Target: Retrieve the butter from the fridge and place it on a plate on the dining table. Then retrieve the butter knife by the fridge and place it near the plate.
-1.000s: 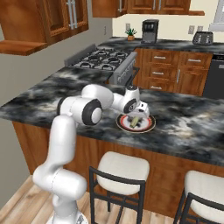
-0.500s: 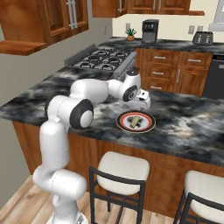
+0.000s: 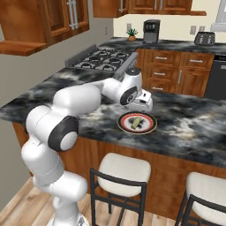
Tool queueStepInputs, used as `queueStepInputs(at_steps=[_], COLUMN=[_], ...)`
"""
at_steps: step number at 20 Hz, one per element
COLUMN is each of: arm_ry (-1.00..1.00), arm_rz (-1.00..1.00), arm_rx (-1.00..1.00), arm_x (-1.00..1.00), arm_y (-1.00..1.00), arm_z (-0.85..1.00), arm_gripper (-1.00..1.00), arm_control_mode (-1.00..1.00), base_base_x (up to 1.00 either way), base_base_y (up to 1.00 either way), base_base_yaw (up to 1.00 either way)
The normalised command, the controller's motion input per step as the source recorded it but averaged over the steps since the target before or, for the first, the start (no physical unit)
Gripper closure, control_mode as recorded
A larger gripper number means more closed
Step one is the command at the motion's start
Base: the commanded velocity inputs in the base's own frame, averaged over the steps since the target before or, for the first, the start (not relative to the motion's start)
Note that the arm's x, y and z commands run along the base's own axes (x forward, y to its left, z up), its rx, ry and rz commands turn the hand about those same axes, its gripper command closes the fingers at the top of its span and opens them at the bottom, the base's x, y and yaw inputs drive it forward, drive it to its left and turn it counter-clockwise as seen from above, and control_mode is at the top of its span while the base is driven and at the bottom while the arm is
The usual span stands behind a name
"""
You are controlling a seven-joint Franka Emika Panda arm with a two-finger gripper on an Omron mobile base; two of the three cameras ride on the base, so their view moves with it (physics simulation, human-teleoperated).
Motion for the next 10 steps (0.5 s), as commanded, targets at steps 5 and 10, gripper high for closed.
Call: queueStepInputs(at_steps=[5, 10], arm_ry=[-0.04, 0.00], arm_rz=[0.00, 0.00], arm_rx=[-0.01, 0.00], arm_x=[-0.60, 0.00], arm_y=[0.00, 0.00], arm_z=[0.07, 0.00], arm_gripper=[-1.00, -1.00], arm_control_mode=[1.00, 1.00], base_base_x=[-0.40, -0.80], base_base_y=[0.00, -0.38], base_base_yaw=[0.00, -0.09])
